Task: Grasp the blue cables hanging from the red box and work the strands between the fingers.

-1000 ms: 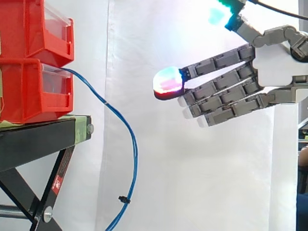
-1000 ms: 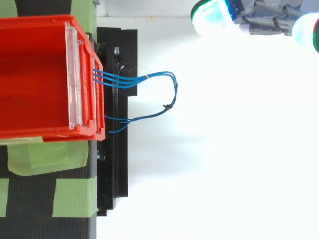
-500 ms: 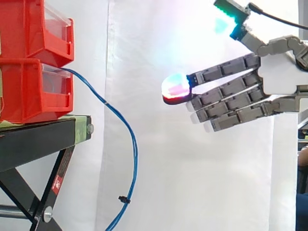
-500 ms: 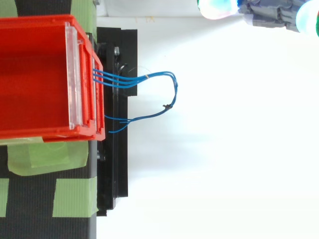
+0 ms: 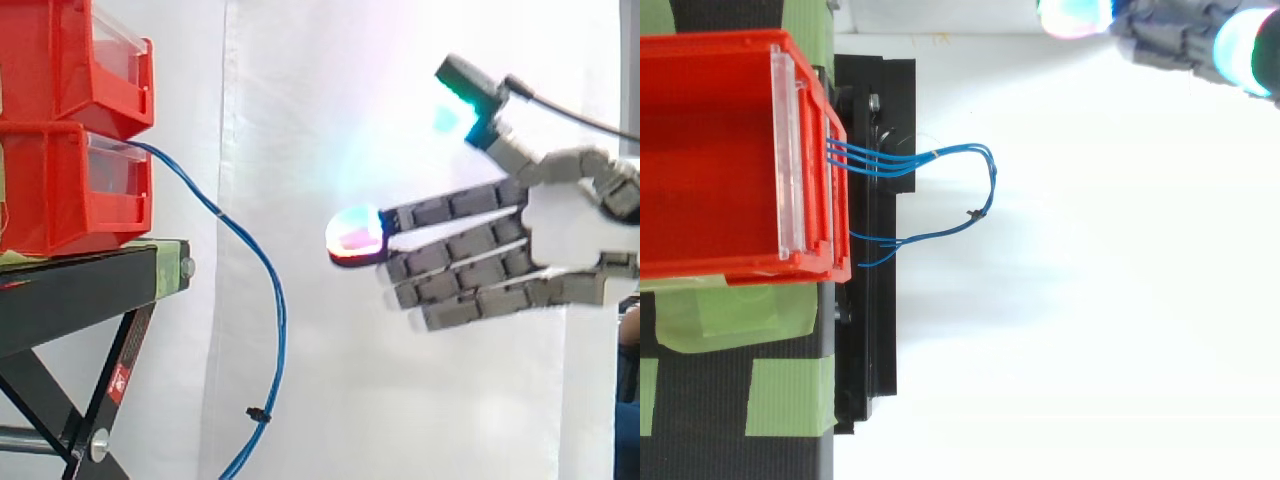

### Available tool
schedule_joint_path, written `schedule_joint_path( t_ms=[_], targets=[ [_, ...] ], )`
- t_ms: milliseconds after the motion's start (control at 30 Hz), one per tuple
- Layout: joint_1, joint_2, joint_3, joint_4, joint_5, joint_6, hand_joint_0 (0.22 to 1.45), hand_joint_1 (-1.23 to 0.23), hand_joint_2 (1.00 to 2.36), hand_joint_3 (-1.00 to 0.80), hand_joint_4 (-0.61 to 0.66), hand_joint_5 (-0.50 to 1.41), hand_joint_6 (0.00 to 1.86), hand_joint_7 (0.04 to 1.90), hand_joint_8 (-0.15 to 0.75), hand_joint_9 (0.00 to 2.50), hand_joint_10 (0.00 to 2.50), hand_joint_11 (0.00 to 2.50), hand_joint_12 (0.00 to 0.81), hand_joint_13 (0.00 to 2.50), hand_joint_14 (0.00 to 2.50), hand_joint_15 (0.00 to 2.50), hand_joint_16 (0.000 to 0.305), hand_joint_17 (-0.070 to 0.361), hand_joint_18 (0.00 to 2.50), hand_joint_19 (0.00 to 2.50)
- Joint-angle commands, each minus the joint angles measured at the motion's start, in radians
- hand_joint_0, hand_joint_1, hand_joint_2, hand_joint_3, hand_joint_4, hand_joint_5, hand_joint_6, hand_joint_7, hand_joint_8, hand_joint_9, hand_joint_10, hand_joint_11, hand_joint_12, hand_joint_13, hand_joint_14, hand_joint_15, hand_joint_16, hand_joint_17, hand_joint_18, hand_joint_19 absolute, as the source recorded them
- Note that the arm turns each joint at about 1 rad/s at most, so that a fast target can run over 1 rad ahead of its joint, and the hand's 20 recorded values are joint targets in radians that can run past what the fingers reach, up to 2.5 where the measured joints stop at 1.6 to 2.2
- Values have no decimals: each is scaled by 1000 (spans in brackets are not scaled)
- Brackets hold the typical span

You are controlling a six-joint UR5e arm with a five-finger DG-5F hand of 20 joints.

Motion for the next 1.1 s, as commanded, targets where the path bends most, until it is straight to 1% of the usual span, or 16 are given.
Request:
schedule_joint_path(
  t_ms=[0,67,100,167,200,267,300,333,433,567,600,667,767,867,967,1067],
  targets=[
    [10,-64,0,99,6,27,637,-237,1000,-1000,179,-344,6,676,307,0,0,9,387,0,2,173,70,158,0,166],
    [14,-69,0,116,17,21,637,-236,1000,-1000,179,-345,6,676,306,0,0,17,387,0,4,172,70,158,0,159],
    [22,-69,0,128,39,4,637,-236,1000,-1000,180,-345,6,679,306,0,0,10,387,0,2,173,70,158,0,167],
    [27,-69,0,133,54,-10,636,-236,1000,-1000,180,-344,5,677,306,0,0,16,387,0,3,168,70,158,0,160],
    [39,-69,0,141,77,-30,636,-235,1000,-1000,181,-344,6,677,306,0,0,16,387,0,3,176,70,158,0,166],
    [45,-70,0,145,83,-34,636,-235,1000,-1000,180,-344,6,679,306,0,1,10,387,0,2,168,70,157,0,159],
    [51,-70,0,150,91,-45,636,-236,1000,-1000,181,-344,6,679,306,0,0,11,387,0,2,168,70,157,0,160],
    [65,-70,0,153,114,-60,636,-235,1000,-1000,180,-343,6,679,307,0,0,16,386,0,3,171,70,158,0,160],
    [71,-70,0,154,125,-65,635,-236,1000,-1000,180,-344,5,677,307,0,0,9,387,0,2,168,70,158,0,160],
    [85,-70,0,162,145,-79,636,-237,1000,-1000,180,-345,6,679,306,0,0,8,388,0,3,172,70,157,0,158],
    [86,-73,0,164,148,-82,636,-237,1000,-1000,180,-345,6,676,306,0,0,9,386,0,2,170,70,157,0,157],
    [96,-95,3,188,158,-86,636,-238,1000,-1000,180,-345,6,681,306,0,0,11,387,0,2,177,70,157,0,158],
    [99,-142,20,228,166,-74,636,-237,1000,-1000,179,-344,6,681,306,0,0,9,387,0,2,167,70,157,0,158],
    [97,-167,35,248,166,-62,637,-237,1000,-1000,180,-344,6,681,306,0,0,13,388,0,2,174,70,157,0,158],
    [99,-175,72,243,168,-67,636,-238,1000,-1000,180,-344,6,679,306,0,0,8,388,0,3,170,70,158,0,160],
    [99,-175,86,225,168,-74,637,-238,1000,-1000,180,-344,6,681,306,0,0,9,388,0,2,171,70,157,0,164]
  ],
)
